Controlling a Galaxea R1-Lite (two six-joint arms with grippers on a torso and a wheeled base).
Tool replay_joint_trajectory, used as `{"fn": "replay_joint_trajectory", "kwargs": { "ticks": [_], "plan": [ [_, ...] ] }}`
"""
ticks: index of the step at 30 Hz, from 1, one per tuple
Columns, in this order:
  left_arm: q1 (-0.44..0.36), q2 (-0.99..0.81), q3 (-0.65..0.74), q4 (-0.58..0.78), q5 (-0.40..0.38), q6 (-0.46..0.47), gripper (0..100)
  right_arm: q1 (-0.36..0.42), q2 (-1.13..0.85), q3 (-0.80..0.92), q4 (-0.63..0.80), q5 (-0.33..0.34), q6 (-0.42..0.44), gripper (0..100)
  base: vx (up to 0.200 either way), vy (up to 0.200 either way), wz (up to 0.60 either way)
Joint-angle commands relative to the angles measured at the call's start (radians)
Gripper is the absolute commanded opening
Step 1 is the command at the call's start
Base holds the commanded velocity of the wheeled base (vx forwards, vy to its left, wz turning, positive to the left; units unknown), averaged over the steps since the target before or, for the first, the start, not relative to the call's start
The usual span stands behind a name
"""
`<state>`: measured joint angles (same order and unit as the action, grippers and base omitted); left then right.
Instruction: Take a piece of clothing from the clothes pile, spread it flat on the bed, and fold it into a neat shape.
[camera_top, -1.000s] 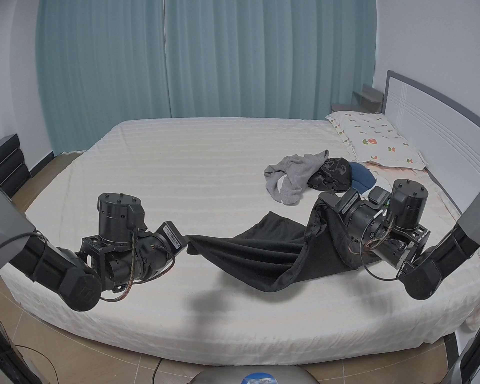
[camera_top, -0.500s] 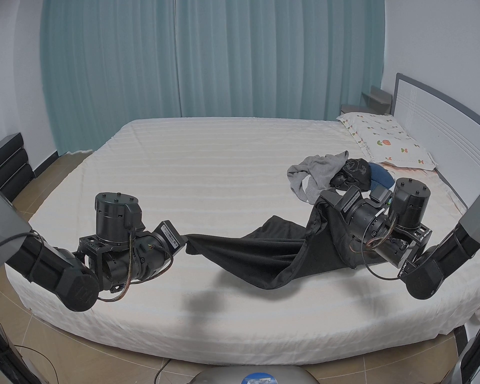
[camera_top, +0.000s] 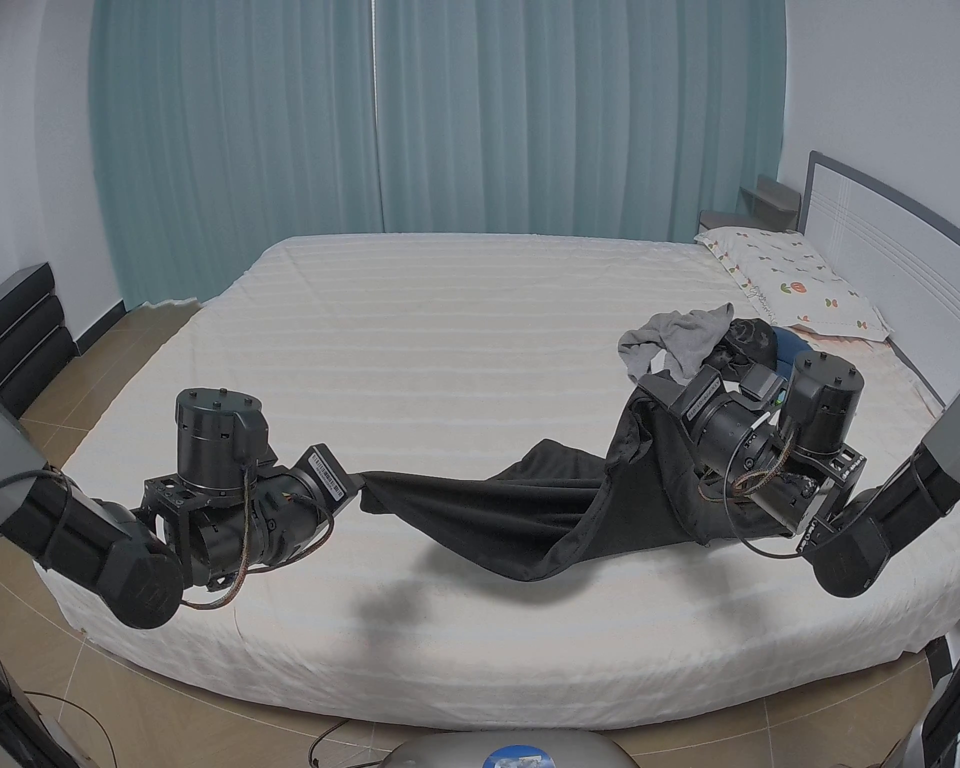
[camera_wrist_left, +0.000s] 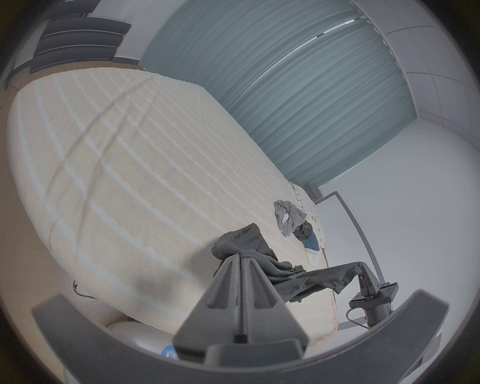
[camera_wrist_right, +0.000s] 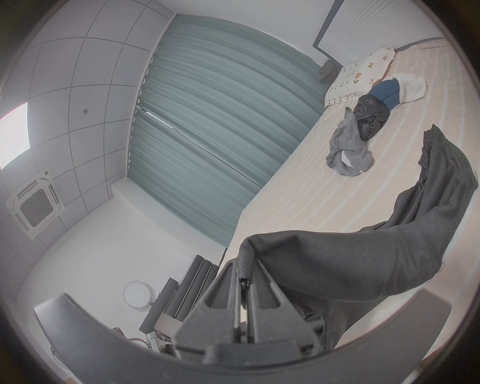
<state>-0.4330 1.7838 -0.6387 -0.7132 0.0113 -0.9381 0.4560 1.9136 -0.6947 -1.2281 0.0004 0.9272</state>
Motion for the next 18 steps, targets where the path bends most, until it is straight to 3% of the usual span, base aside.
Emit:
{"fn": "replay_joint_trajectory", "kwargs": {
  "ticks": [1, 9, 18],
  "plan": [
    [-0.001, -0.037, 0.016, 0.003, 0.001, -0.001, 0, 0.000, -0.013, 0.012, 0.001, 0.000, -0.001, 0, 0.000, 0.000, 0.00],
    [-0.012, -0.093, 0.037, 0.077, 0.010, -0.001, 0, -0.002, -0.093, 0.087, 0.013, -0.005, -0.002, 0, 0.000, 0.000, 0.00],
    [-0.039, -0.190, 0.076, 0.136, 0.012, 0.002, 0, -0.011, -0.226, 0.219, 0.013, -0.007, -0.005, 0, -0.200, 0.000, 0.00]
  ]
}}
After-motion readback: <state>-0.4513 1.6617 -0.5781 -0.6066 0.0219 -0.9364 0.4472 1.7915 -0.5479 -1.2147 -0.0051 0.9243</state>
